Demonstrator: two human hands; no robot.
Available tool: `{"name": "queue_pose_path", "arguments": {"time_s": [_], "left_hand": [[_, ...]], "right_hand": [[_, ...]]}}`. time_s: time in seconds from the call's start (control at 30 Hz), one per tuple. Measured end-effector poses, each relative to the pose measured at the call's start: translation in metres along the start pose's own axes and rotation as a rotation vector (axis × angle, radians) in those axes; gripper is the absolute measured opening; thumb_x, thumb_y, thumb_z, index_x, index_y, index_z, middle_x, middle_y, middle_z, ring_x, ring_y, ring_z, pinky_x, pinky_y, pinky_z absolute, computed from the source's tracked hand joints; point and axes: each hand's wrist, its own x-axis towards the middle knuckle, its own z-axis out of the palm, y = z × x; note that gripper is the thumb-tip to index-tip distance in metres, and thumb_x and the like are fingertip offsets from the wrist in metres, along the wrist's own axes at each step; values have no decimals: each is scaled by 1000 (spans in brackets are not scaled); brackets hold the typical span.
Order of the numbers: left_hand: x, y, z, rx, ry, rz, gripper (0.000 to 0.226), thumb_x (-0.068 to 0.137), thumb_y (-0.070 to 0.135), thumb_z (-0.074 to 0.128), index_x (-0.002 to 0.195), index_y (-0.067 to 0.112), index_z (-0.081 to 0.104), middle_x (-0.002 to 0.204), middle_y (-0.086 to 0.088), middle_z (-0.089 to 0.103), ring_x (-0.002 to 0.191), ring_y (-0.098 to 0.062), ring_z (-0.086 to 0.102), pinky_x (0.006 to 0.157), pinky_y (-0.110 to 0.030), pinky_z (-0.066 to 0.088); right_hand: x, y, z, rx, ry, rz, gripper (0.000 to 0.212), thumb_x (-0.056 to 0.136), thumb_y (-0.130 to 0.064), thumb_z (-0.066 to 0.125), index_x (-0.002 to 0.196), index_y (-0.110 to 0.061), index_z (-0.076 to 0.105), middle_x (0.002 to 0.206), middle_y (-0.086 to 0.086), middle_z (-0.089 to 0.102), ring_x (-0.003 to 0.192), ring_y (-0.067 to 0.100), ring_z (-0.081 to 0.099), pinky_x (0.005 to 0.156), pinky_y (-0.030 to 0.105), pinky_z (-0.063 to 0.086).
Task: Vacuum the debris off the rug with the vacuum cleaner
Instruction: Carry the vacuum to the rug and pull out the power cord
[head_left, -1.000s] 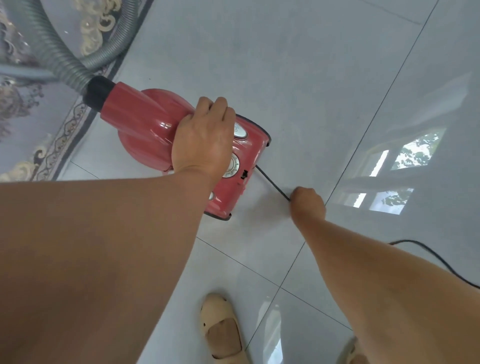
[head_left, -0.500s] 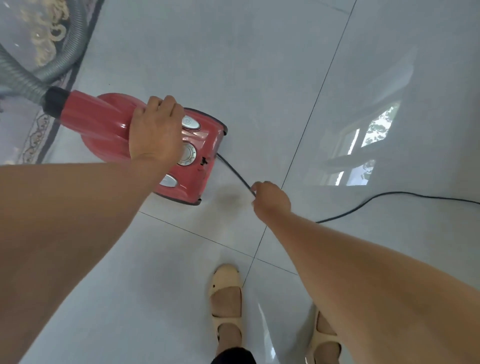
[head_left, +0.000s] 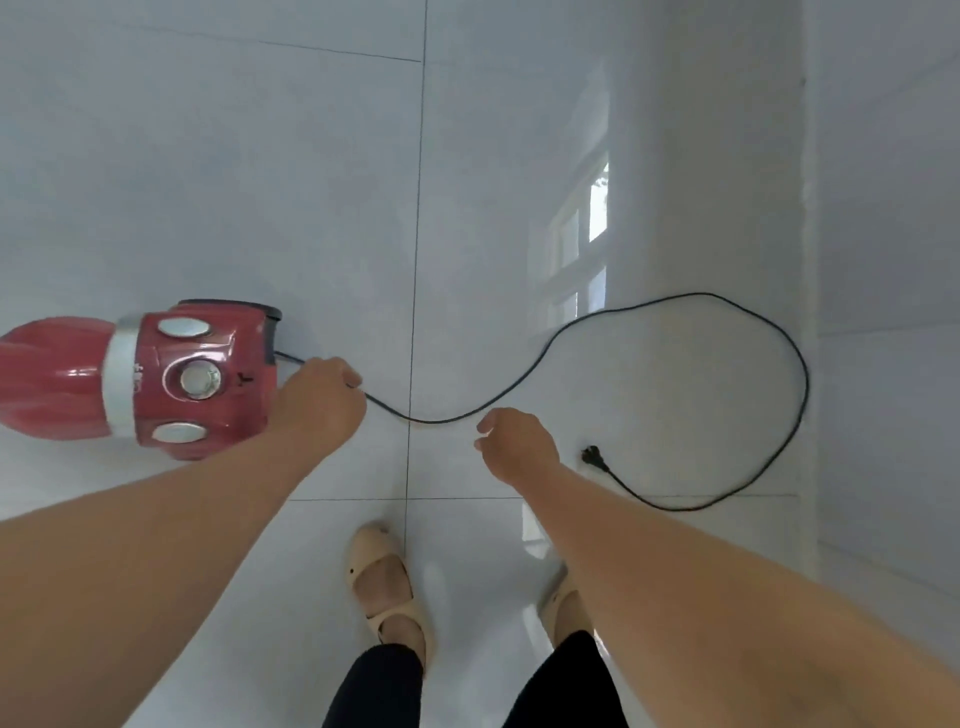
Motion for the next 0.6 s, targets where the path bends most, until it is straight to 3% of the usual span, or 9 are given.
{"name": "queue_pose_path", "arguments": {"time_s": [0.1, 0.3, 0.43, 0.53, 0.6], "left_hand": [[-14, 40, 20, -70, -127, 16, 16, 93, 18, 53, 102, 23, 65, 118, -1, 64, 110, -24, 58, 97, -37, 45], [-21, 110, 82, -52, -227, 55, 24, 95, 20, 49, 107, 17, 69, 111, -1, 67, 103, -23, 61, 87, -33, 50], [-15, 141, 137, -42, -287, 59, 22, 94, 17, 49, 104, 18, 69, 102, 2, 64, 100, -21, 61, 78, -25, 44], [-9, 156, 172, 0, -329, 116, 21, 92, 11, 49, 92, 27, 62, 89, 2, 55, 82, -23, 53, 73, -24, 39], [-3, 161, 189, 11, -344, 119, 21, 92, 11, 49, 94, 23, 66, 92, 1, 59, 85, -23, 57, 76, -25, 42]], "right_hand": [[-8, 44, -13, 41, 20, 66, 27, 96, -22, 51, 121, -17, 60, 123, 3, 61, 110, 22, 59, 88, 30, 46], [12, 135, -11, 45, 4, 149, 28, 96, -18, 51, 122, -12, 60, 126, 6, 60, 117, 24, 56, 93, 31, 45], [38, 188, 10, -28, -19, 180, 32, 95, -17, 49, 125, -12, 58, 131, 4, 52, 121, 25, 51, 99, 33, 45], [55, 216, 25, -95, -27, 203, 36, 95, -15, 50, 131, -11, 50, 132, 6, 45, 122, 26, 45, 101, 40, 43], [66, 227, 32, -129, -18, 181, 40, 94, -13, 49, 134, -14, 49, 139, 4, 37, 124, 26, 39, 102, 40, 40]]}}
